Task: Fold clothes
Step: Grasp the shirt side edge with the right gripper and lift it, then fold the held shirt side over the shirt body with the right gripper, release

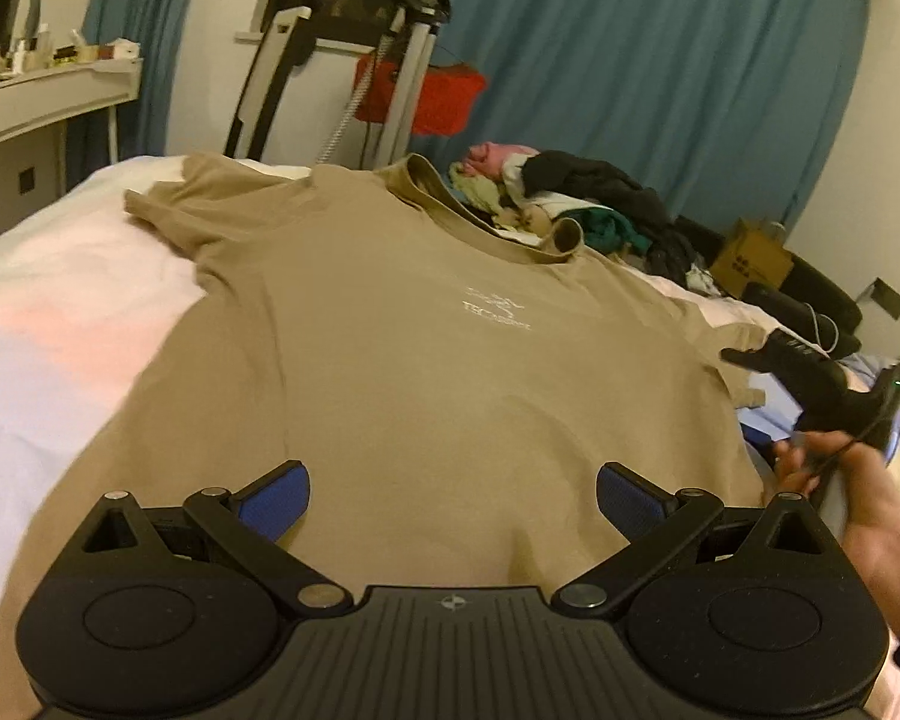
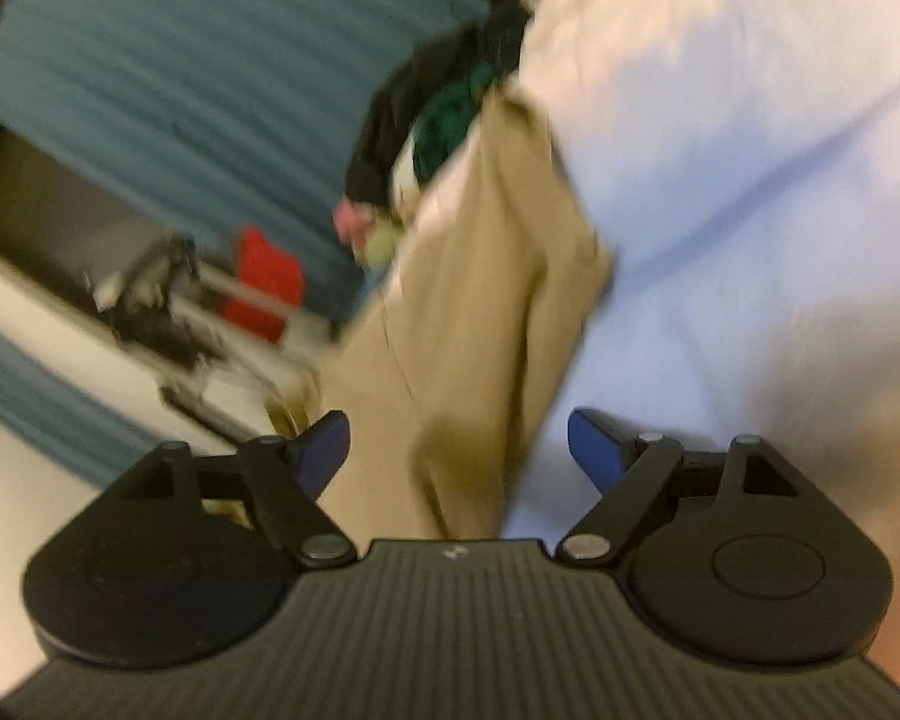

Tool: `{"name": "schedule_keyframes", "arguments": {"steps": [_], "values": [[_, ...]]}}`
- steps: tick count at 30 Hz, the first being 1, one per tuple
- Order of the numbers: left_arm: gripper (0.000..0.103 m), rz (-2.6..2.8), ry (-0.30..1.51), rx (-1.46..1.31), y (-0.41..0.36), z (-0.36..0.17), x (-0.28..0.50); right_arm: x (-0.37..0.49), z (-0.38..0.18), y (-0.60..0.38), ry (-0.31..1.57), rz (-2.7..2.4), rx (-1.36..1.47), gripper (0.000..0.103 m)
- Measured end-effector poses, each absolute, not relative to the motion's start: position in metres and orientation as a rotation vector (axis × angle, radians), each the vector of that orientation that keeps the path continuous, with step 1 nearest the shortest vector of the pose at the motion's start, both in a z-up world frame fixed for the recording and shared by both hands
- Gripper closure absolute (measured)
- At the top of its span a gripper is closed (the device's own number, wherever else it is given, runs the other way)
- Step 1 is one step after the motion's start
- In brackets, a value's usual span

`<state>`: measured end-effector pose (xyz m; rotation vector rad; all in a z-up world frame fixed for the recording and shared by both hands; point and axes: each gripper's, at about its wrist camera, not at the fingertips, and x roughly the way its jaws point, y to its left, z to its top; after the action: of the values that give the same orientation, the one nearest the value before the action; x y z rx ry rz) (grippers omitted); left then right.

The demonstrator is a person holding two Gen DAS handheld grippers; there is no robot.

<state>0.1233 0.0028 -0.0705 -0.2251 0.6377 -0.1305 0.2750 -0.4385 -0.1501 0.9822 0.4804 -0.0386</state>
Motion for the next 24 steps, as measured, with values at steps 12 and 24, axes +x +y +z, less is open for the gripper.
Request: {"name": "schedule_keyframes", "arguments": {"steps": [12,24], "values": [[0.0,-0.075,0.635,-0.338,0.026,-0.081,0.167,0.368,-0.163,-0.456,0.267,-0.061,0.983,0.033],[0.0,0.145,0.582,-0.162,0.058,-0.072,0.169,0.375,-0.051,-0.368,0.244,-0.264,0.359,0.097]]}}
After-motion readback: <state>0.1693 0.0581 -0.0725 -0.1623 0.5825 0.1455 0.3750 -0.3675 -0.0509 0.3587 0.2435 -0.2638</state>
